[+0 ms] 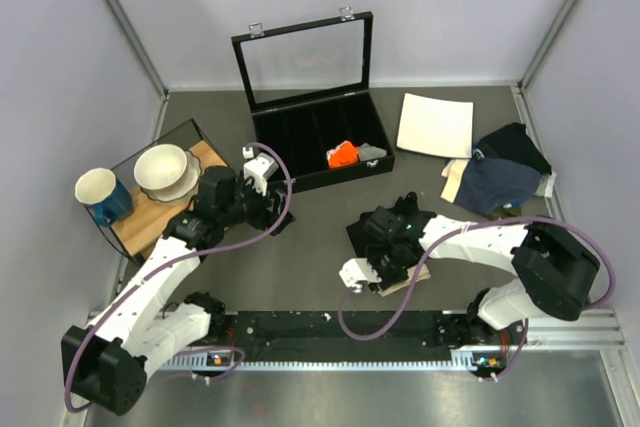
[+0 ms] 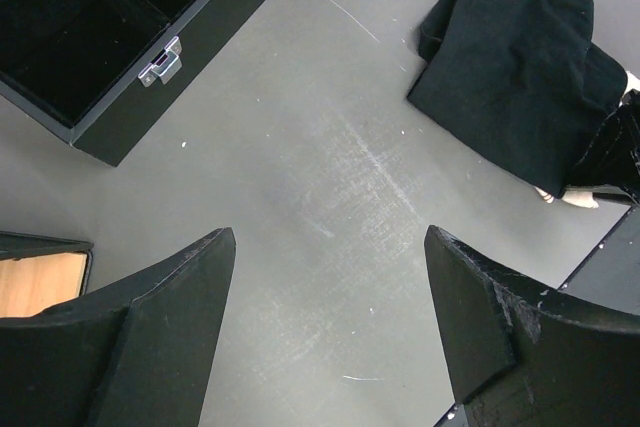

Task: Roll the underwear
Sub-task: Flatten out the underwear at the center of the board.

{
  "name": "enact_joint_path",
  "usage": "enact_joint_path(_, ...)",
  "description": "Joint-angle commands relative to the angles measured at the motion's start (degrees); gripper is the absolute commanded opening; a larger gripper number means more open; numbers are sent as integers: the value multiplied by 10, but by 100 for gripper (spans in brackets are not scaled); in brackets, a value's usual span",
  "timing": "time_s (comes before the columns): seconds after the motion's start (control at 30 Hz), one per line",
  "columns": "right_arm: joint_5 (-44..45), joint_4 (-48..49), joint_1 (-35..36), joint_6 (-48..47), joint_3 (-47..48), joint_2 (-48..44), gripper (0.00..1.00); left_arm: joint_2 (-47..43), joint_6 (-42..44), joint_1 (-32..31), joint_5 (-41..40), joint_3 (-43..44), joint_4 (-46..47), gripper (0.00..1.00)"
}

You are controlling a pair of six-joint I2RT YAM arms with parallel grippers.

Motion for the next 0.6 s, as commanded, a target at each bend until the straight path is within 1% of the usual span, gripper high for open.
enact_joint_path(0.0,28,16,10,13,-6,22,17,-5,9,3,7,23,8,82)
enact_joint_path(0.03,29,16,10,17,-4,22,12,-4,8,3,7,23,8,82)
enact_joint_path(0.07,27,15,10,19,-2,21,4,-5,8,3,9,23,8,82)
enact_joint_path(0.1,25,13,10,21,0,20,1,-6,8,3,8,23,8,82)
enact_joint_path(0.23,6,-20,7,44,30,-6,0,-6,8,3,9,22,7,82)
enact_joint_path(0.27,-20,-36,-5,44,54,-23,0,-4,8,3,9,22,7,82)
enact_joint_path(0.33,-44,-84,-26,45,80,-43,0,-2,8,3,12,22,8,82)
enact_joint_path(0.37,-62,-95,-63,44,104,-54,0,-2,8,3,13,23,7,82)
enact_joint_path(0.47,-99,-122,-138,37,137,-104,0,-1,8,3,26,24,9,82)
enact_joint_path(0.5,-107,-123,-201,33,139,-125,0,0,8,3,30,24,9,82)
enact_joint_path(0.57,-127,-122,-264,13,137,-140,0,2,9,3,57,23,15,82)
